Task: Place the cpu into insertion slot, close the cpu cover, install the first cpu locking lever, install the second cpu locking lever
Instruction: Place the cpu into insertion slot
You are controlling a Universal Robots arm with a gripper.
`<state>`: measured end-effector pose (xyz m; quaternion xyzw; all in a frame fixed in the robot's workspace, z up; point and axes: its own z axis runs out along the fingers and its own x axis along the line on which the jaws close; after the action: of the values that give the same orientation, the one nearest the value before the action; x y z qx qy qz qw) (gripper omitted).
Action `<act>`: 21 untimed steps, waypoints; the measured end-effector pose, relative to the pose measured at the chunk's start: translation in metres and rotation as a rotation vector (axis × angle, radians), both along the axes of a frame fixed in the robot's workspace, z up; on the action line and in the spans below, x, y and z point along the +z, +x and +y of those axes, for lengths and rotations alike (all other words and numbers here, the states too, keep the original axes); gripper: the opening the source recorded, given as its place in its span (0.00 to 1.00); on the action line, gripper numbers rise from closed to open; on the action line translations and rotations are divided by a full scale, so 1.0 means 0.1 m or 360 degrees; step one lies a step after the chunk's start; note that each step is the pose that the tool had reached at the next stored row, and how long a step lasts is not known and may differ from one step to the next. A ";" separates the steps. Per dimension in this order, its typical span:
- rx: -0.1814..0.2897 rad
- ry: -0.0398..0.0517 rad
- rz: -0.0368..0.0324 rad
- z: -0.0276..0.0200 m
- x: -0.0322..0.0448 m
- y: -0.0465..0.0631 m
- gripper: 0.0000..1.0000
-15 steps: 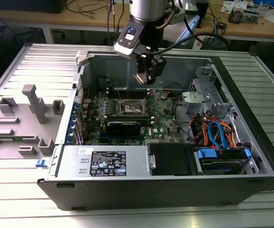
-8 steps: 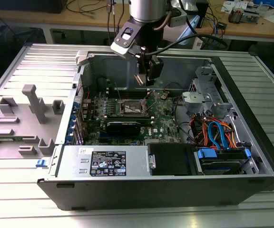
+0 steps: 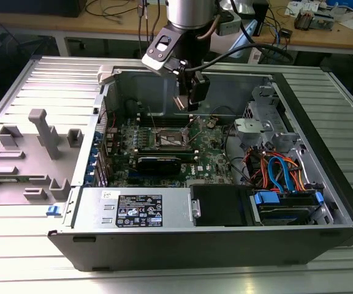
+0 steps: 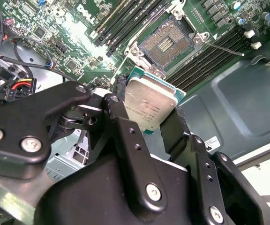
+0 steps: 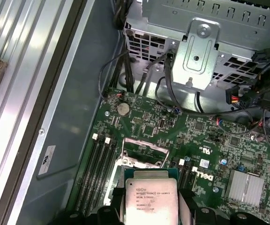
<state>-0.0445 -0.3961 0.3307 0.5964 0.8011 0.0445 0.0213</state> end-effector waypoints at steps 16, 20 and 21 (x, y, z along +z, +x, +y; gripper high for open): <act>-0.0168 0.0003 0.0076 0.000 -0.136 0.00 0.54; -0.0285 0.0006 0.0076 0.000 -0.210 0.00 0.54; -0.0302 0.0005 0.0076 0.000 -0.226 0.00 0.54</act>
<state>-0.0448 -0.3961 0.3080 0.6707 0.7412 0.0294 0.0055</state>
